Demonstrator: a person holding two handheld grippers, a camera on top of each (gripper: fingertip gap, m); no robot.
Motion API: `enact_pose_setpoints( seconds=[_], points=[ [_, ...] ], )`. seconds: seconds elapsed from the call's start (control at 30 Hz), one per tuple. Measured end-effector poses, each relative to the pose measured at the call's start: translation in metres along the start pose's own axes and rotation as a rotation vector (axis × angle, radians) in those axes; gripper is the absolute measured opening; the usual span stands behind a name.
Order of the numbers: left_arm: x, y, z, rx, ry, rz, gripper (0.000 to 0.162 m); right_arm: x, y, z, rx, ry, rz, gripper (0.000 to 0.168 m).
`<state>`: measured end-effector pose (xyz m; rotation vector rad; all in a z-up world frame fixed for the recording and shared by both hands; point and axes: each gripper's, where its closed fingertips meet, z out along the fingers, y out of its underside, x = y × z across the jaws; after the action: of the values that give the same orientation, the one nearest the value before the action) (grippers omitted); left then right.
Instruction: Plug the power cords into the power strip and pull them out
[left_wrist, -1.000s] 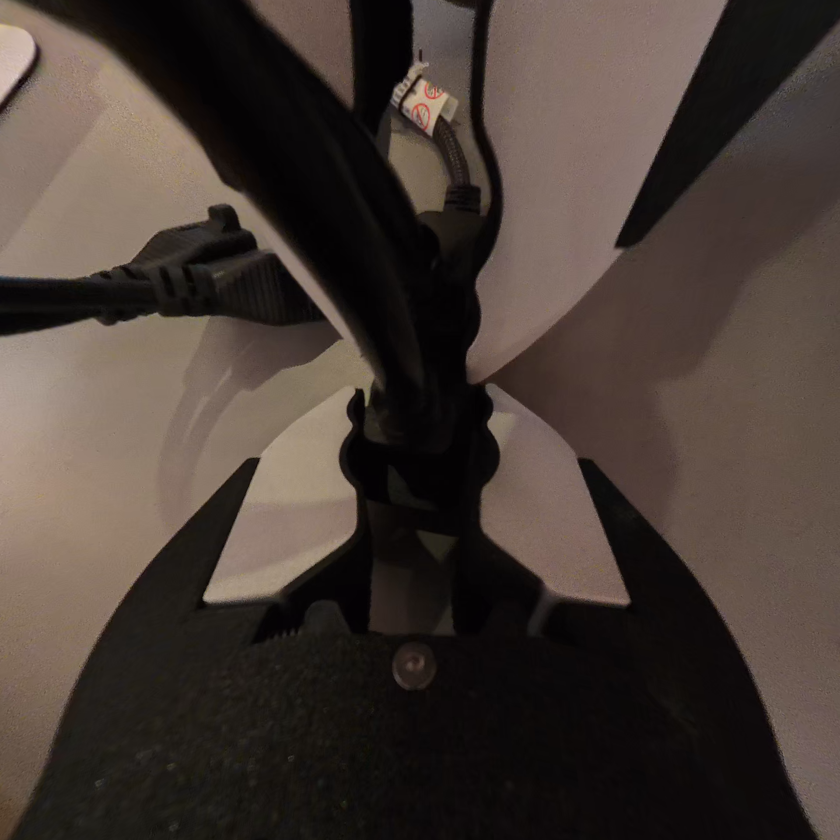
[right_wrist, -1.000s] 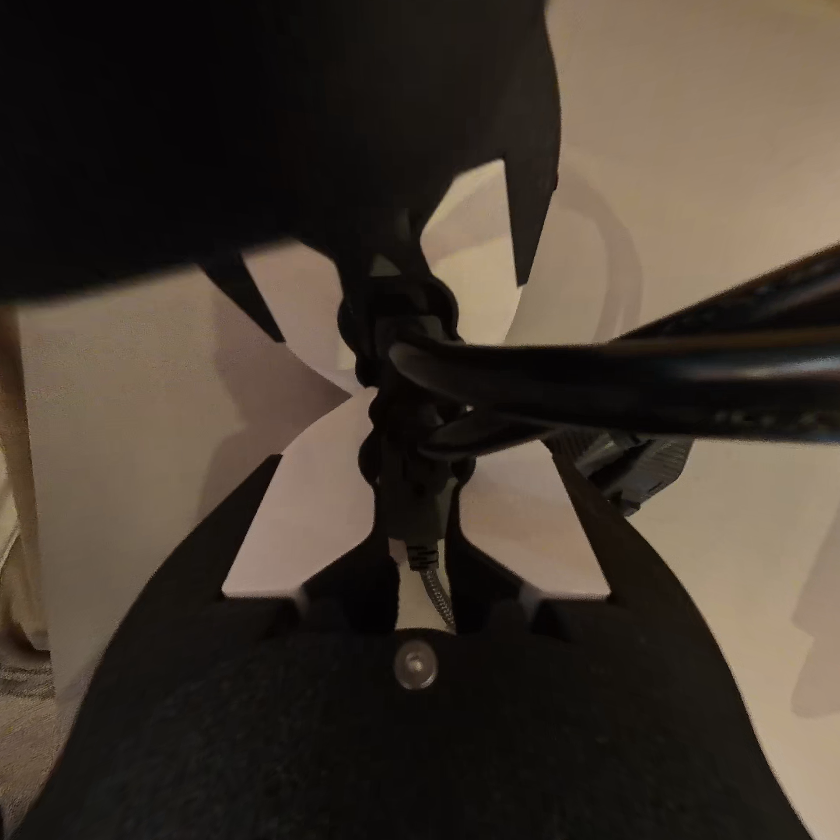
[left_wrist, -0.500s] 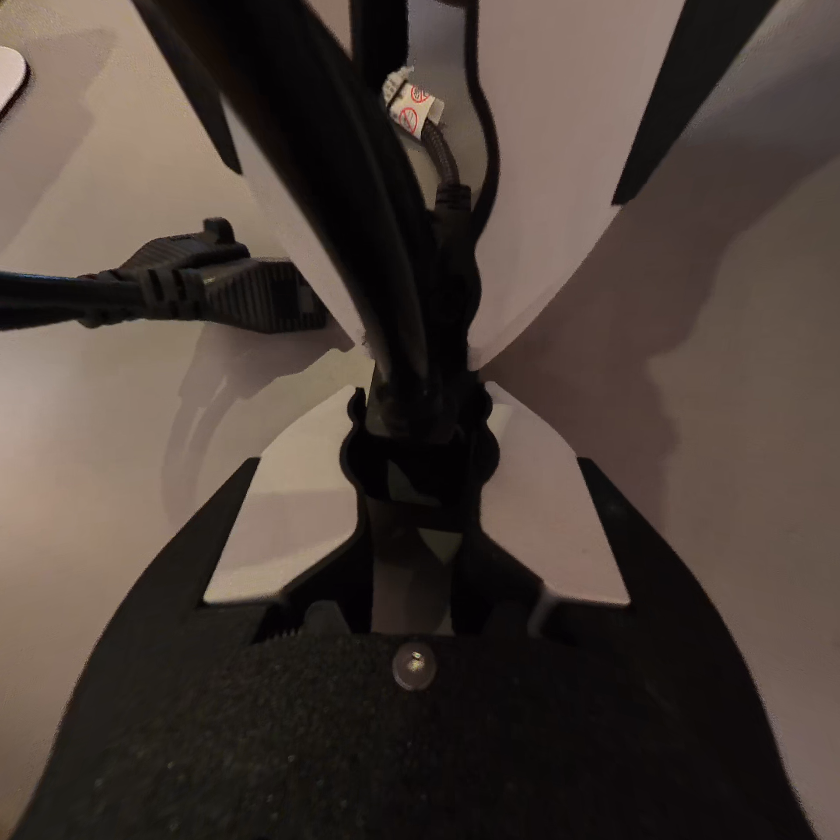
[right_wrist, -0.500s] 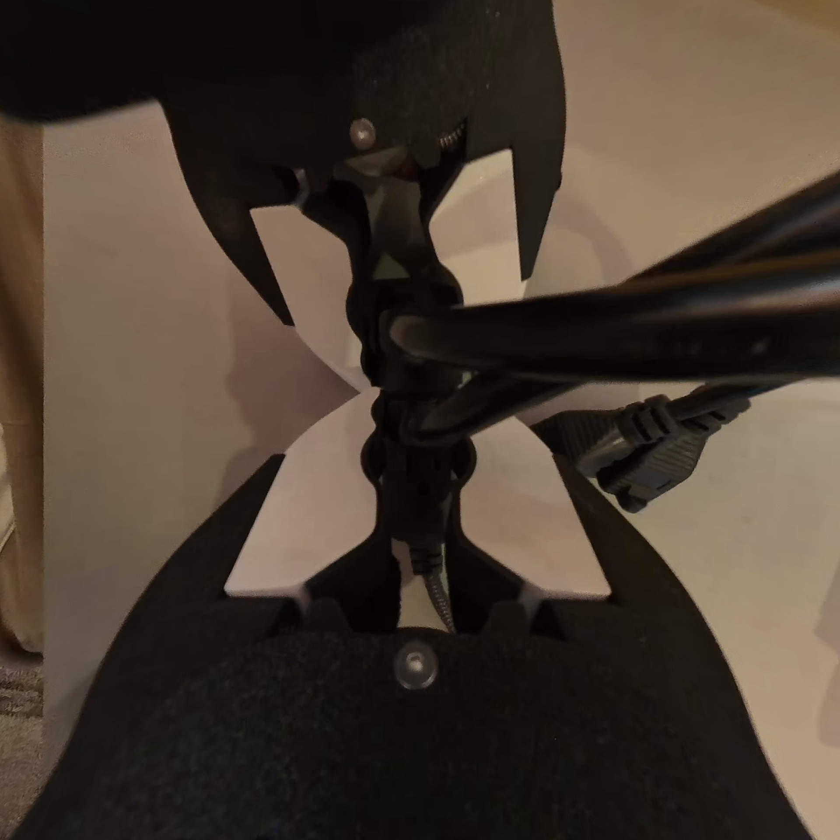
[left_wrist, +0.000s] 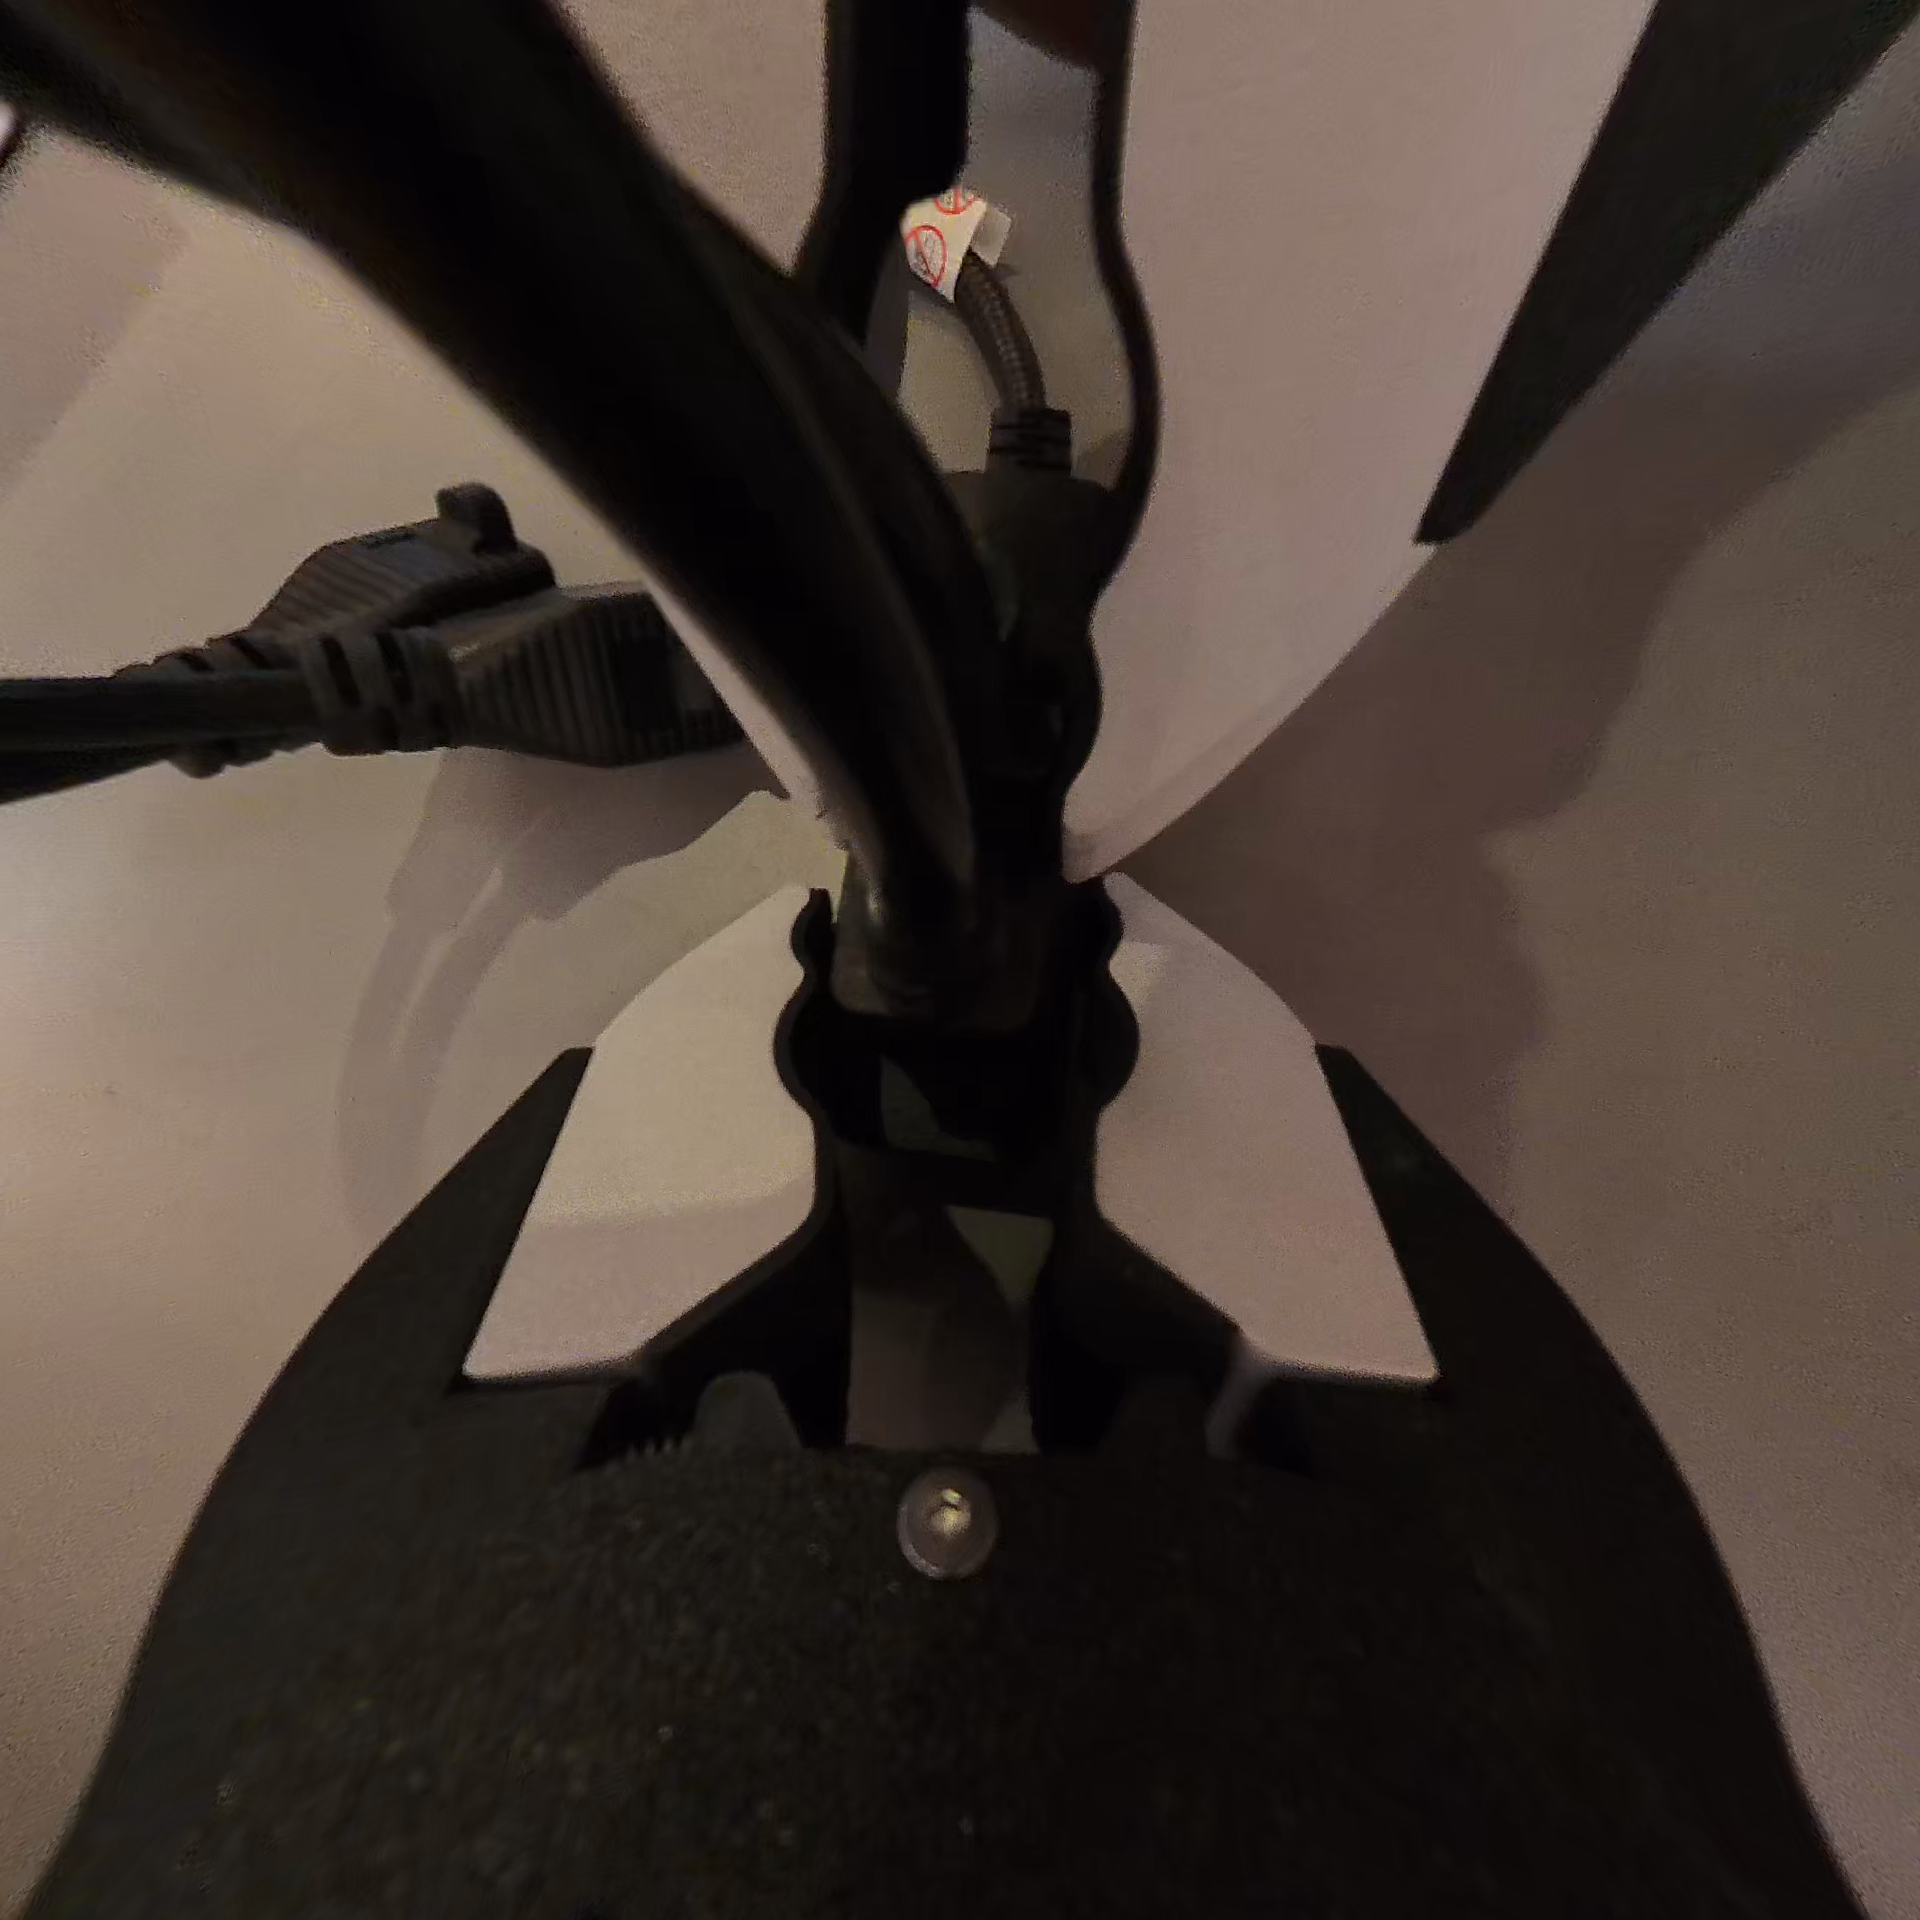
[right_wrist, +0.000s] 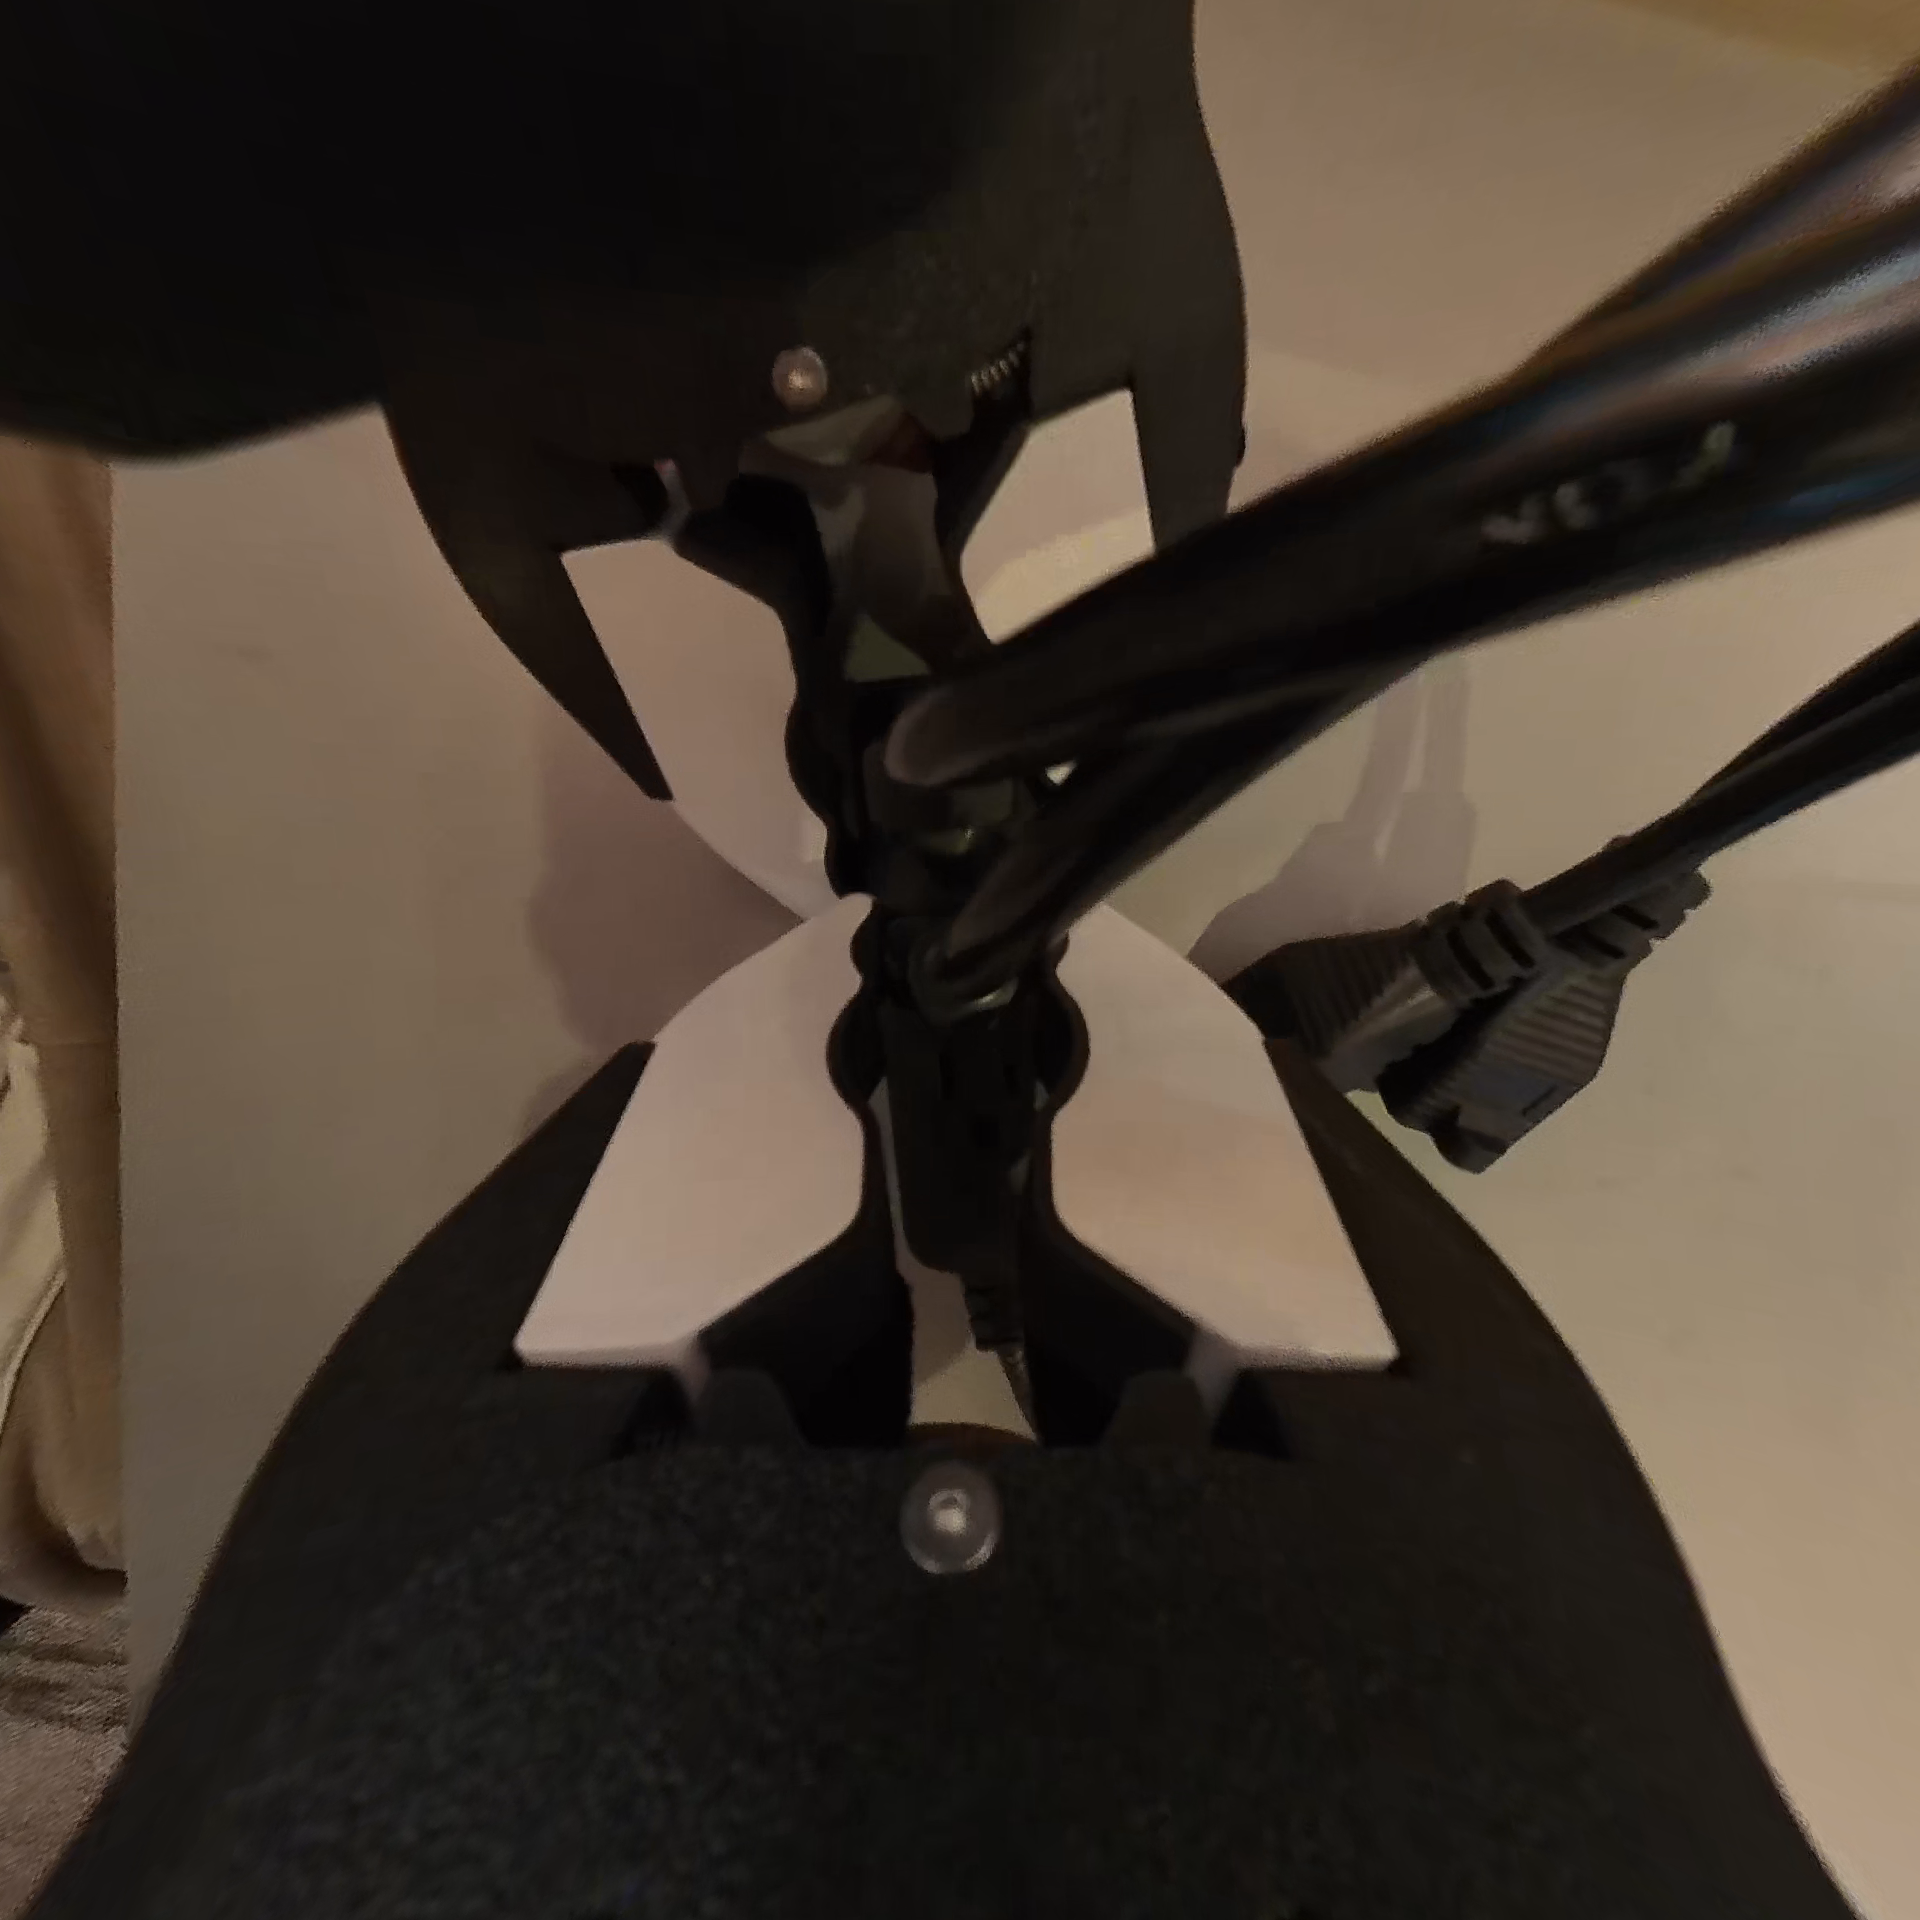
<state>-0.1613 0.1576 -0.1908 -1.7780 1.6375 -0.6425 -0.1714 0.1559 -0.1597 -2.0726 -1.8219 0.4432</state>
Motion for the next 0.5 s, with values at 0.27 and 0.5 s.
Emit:
enact_pose_setpoints(
  seconds=[0.27, 0.5],
  points=[
    [-0.0009, -0.0002, 0.0010, -0.006, -0.002, -0.017, 0.046, 0.0019, 0.0018, -0.0015, 0.055, 0.002, 0.044, 0.025],
    [0.0003, -0.0007, 0.0010, -0.008, -0.004, -0.023, 0.046, 0.0008, 0.0045, -0.0036, 0.104, -0.019, 0.032, 0.025]
  ],
)
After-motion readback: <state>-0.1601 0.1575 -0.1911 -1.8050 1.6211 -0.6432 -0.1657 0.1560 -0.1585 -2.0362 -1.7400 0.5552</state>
